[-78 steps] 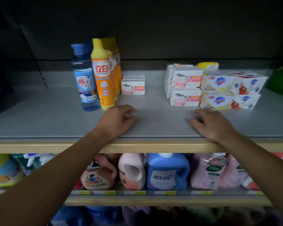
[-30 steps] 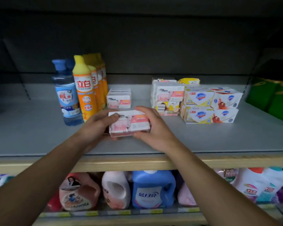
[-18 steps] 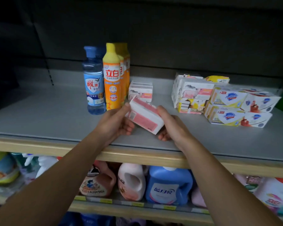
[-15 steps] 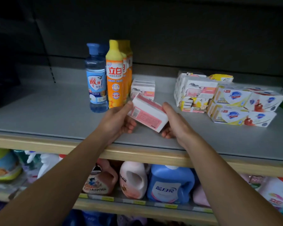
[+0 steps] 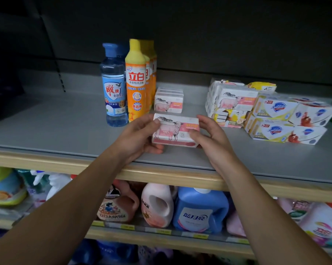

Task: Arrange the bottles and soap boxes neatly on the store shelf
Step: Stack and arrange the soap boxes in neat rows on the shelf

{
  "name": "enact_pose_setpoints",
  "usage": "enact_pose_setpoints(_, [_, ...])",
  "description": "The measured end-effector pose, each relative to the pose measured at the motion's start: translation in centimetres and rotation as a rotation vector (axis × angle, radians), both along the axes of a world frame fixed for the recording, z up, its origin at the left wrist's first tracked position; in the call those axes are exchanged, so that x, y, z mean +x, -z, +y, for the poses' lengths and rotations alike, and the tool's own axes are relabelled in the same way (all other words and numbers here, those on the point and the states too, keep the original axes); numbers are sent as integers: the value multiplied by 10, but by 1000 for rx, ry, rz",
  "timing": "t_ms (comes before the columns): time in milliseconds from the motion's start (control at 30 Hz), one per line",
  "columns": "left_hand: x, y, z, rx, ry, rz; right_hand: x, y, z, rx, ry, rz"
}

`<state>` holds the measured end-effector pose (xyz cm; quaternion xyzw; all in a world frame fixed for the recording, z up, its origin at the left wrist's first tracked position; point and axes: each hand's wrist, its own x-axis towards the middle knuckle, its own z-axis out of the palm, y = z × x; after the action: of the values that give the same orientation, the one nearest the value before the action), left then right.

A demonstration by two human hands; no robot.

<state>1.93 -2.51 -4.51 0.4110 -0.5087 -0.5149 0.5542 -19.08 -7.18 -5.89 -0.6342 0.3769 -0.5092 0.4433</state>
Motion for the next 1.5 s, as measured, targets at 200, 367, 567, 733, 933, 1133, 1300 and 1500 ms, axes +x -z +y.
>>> enact_pose_setpoints(200, [-3,-1,4,-60,-46,12,3,2,-1,-42,-16,26])
enact_pose_setpoints(367, [-7,-1,2,-56,-114,-4,3,1,1,-46,56,0])
enact_pose_setpoints(567, [-6,-1,4,-31,-103,140,2,-3,7,-36,-31,-120])
enact_pose_setpoints(733, [-6,1,4,-88,-43,90,0,-2,6,-138,-15,107])
enact_pose_setpoints(933, [-5,-1,4,-75,-45,143,2,1,5,-181,-25,186])
enact_pose_setpoints(1133, [-10,1,5,-186,-221,-248,7,0,6,-123,103,60])
enact_pose_setpoints(1300, [-8,6,-1,-301,-457,-741,7,-2,7,-118,153,133])
enact_pose_setpoints(1500, [-14,8,1,-463,-588,-1022,8,-5,4,-97,170,255])
